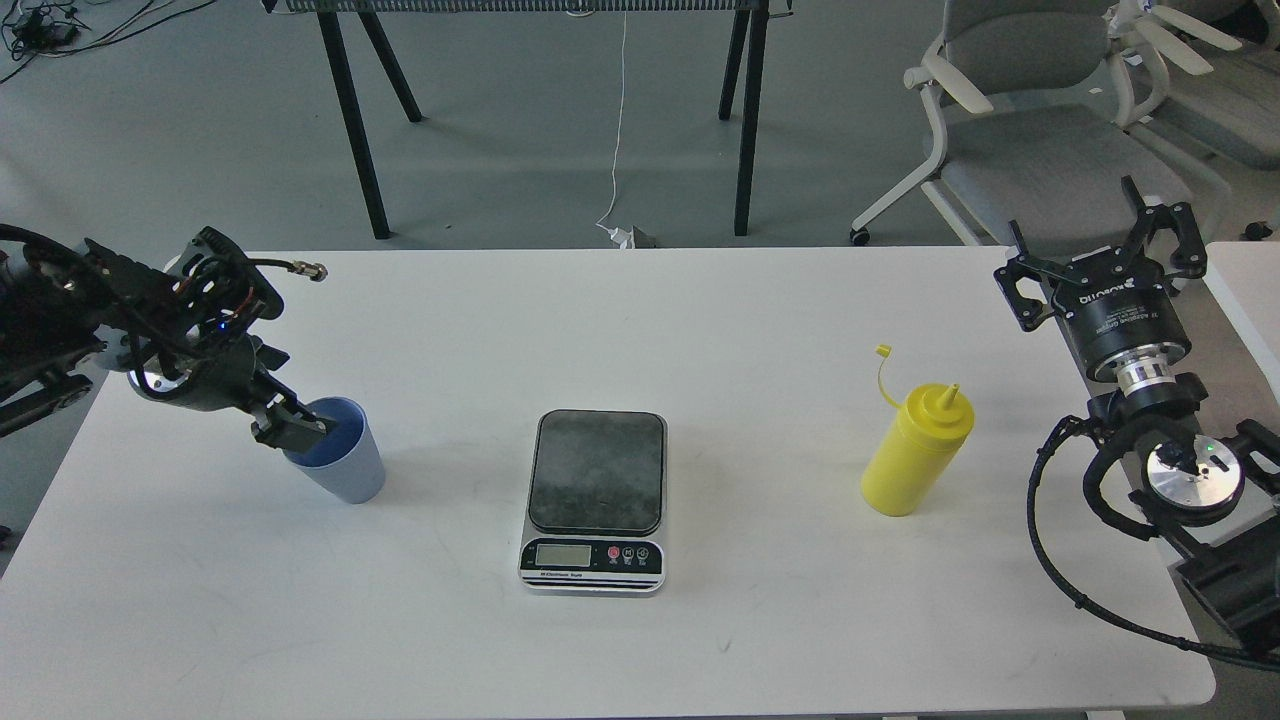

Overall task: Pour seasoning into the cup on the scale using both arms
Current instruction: 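Lower the left gripper onto the blue cup and close around it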

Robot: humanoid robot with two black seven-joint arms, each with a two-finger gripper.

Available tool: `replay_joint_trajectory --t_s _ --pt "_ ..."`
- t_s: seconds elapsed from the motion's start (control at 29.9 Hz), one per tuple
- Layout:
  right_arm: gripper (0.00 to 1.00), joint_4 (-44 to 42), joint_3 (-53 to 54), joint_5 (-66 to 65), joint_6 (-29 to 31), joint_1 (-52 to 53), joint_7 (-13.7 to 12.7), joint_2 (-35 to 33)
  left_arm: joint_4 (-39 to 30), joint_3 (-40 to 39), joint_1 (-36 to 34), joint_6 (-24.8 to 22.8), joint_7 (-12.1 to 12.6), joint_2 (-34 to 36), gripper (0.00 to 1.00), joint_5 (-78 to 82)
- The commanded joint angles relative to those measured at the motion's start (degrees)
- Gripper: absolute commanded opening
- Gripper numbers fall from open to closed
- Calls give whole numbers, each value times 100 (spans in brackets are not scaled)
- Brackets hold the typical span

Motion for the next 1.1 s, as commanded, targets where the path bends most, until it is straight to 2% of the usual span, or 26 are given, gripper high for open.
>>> replay_joint_trajectory --t_s 0.0,0.64,1.07 --pt "100 8 7 9 0 -16 -1 -8 173 -8 99 8 -1 -74 98 -4" --pt "100 8 -2 0 0 -34 -1 -43 842 -8 249 51 -1 -575 95 -56" --pt "100 8 7 0 0 -78 -1 -61 1035 19 372 183 -1 -760 79 -30"
